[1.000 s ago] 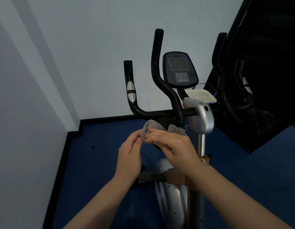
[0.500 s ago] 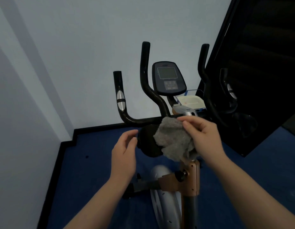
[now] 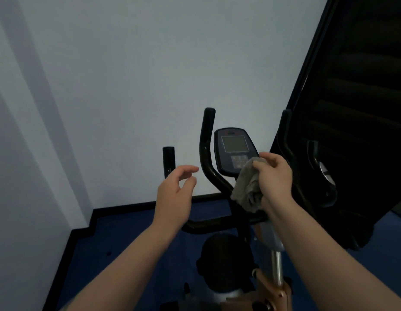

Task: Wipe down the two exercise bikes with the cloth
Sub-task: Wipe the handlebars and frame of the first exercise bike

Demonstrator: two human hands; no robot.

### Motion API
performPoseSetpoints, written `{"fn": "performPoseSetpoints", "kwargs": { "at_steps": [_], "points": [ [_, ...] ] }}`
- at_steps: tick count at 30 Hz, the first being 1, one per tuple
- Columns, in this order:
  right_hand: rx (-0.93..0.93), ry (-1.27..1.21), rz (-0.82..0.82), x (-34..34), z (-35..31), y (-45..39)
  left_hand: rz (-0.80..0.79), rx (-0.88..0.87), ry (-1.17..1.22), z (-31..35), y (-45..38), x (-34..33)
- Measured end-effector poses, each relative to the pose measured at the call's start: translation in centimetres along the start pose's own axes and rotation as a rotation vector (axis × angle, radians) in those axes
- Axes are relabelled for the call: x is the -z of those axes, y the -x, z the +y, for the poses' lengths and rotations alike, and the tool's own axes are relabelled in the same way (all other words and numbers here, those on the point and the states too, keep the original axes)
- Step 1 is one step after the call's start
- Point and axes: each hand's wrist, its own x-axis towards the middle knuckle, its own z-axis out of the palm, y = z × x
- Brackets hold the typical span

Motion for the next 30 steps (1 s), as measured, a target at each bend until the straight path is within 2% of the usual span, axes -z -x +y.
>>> {"fn": "performPoseSetpoints", "kwargs": {
  "at_steps": [3, 6, 9, 11, 13, 15, 19, 23, 25, 30],
  "points": [
    [0.092, -0.011, -0.012, -4.5, -0.5, -1.1, -0.008, 0.001, 0.005, -1.1, -2.6, 0.5],
    [0.125, 0.074, -0.218, -7.8, 0.9, -1.2, -0.029, 0.019, 0.023, -2.5, -4.4, 1.1],
    [0.218, 0.315, -0.371, -8.3, 2.7, -2.1, -0.066, -0.005, 0.002, -3.7, -5.4, 1.5],
    [0.412, 0.528, -0.343, -7.6, 3.8, -3.0, -0.087, -0.059, -0.012, -4.0, -5.8, 1.6],
    [0.523, 0.606, -0.273, -7.0, 4.8, -2.8, -0.108, -0.124, -0.018, -4.1, -6.2, 1.6],
    [0.479, 0.621, -0.272, -6.5, 5.6, -2.5, -0.137, -0.146, -0.046, -4.3, -6.6, 1.3],
    [0.357, 0.640, -0.487, -4.9, 6.3, -2.5, -0.173, -0.141, -0.071, -3.7, -6.9, 0.9],
    [0.184, 0.454, -0.676, -3.6, 6.0, -4.1, -0.153, -0.176, -0.069, -3.2, -7.8, 0.5],
    [0.140, 0.343, -0.640, -3.9, 5.4, -4.8, -0.120, -0.178, -0.069, -3.1, -8.3, 0.3],
    [0.095, 0.038, -0.295, -6.9, 2.1, -7.1, -0.016, -0.222, -0.067, -1.8, -10.3, -0.6]
  ]
}}
